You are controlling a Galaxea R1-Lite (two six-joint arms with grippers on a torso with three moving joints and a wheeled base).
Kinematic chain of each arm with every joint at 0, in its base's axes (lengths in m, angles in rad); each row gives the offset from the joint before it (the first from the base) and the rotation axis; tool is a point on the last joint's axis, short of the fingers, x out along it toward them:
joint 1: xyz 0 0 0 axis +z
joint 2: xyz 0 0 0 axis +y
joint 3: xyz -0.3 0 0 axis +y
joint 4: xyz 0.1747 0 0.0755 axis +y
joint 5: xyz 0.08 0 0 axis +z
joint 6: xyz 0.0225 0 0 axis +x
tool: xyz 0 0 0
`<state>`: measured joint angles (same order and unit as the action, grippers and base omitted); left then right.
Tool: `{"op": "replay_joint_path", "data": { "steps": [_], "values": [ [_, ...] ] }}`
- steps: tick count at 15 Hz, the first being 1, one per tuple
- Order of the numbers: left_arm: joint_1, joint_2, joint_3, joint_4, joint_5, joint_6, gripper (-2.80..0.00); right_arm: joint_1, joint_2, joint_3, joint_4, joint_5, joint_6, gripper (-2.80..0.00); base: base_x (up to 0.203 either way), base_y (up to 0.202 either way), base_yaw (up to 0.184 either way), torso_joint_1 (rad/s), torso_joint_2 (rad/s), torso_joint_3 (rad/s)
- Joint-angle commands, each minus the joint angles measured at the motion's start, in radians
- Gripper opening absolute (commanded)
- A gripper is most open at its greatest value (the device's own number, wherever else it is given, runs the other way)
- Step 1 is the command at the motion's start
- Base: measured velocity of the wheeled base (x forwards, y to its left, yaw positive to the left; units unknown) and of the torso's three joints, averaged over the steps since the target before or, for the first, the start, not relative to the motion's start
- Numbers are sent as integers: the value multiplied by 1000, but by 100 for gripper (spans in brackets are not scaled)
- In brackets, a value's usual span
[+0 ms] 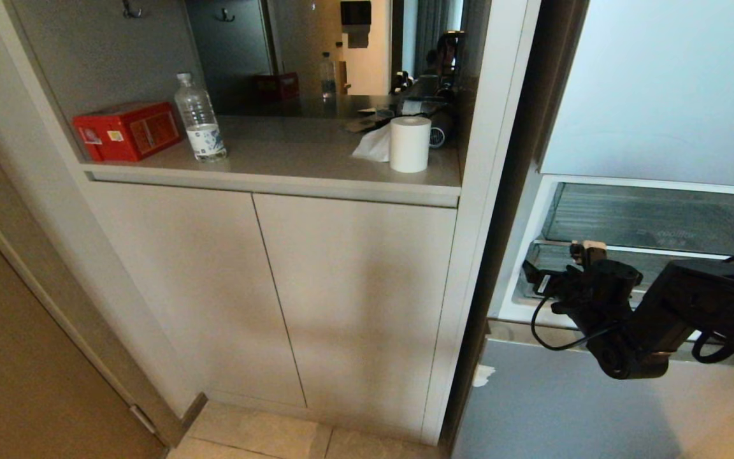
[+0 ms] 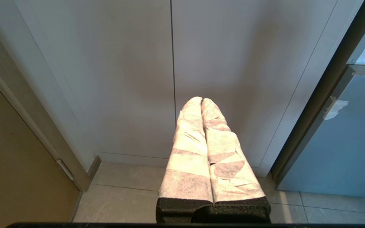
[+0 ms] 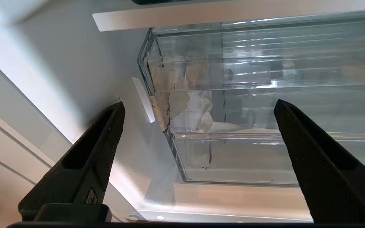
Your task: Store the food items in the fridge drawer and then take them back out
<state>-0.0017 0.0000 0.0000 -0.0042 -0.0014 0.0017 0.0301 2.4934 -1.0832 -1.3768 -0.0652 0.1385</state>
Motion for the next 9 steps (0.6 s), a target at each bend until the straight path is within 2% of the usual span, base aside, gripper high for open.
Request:
{"op": "replay_joint_path", "data": {
  "steps": [1,2,3,9],
  "values": [
    [0,0,2,0,0,0,-280,11,5,-3,-2,-15,1,0,0,0,0,0,0,0],
    [0,0,2,0,0,0,-280,17,5,-5,-1,-21,1,0,0,0,0,0,0,0],
    [0,0,2,0,0,0,-280,21,4,-9,-1,-24,1,-280,0,0,0,0,0,0],
    [0,0,2,0,0,0,-280,69,-1,-9,11,-47,1,-280,0,0,0,0,0,0]
  ]
}}
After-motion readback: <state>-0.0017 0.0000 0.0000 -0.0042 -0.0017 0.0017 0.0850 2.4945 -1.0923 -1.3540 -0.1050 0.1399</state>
